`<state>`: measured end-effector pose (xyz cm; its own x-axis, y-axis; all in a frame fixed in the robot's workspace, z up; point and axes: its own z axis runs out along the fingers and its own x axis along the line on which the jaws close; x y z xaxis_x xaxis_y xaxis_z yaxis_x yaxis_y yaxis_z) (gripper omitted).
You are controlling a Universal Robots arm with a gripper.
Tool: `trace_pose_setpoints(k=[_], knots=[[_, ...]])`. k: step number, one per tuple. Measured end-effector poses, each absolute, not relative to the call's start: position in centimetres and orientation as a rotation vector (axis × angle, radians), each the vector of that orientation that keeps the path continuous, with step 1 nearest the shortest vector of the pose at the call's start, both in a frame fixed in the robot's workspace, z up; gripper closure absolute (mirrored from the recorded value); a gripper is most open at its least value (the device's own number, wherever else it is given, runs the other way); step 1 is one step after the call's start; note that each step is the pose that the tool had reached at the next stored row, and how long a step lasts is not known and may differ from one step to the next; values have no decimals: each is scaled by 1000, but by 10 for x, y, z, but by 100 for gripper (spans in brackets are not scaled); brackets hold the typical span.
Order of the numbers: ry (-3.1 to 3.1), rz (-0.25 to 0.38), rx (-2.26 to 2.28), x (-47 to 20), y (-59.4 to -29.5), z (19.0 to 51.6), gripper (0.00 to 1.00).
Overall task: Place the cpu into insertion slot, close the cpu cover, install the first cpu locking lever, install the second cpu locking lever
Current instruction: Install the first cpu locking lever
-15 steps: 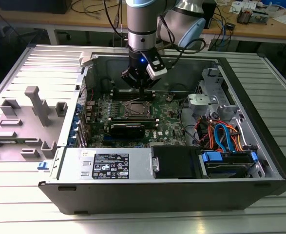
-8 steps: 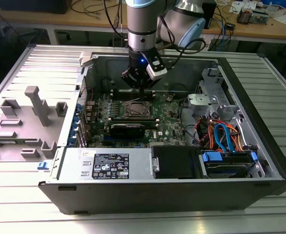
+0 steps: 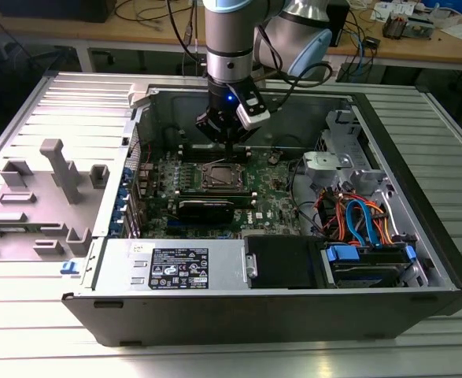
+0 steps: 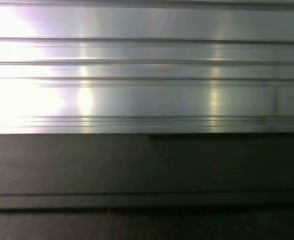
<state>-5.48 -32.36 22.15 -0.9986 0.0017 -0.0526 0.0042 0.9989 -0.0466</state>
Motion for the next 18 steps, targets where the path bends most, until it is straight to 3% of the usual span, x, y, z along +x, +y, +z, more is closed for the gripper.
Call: trace_pose_setpoints(k=[18], knots=[[3088,-72,5,-53,-329,219,89]])
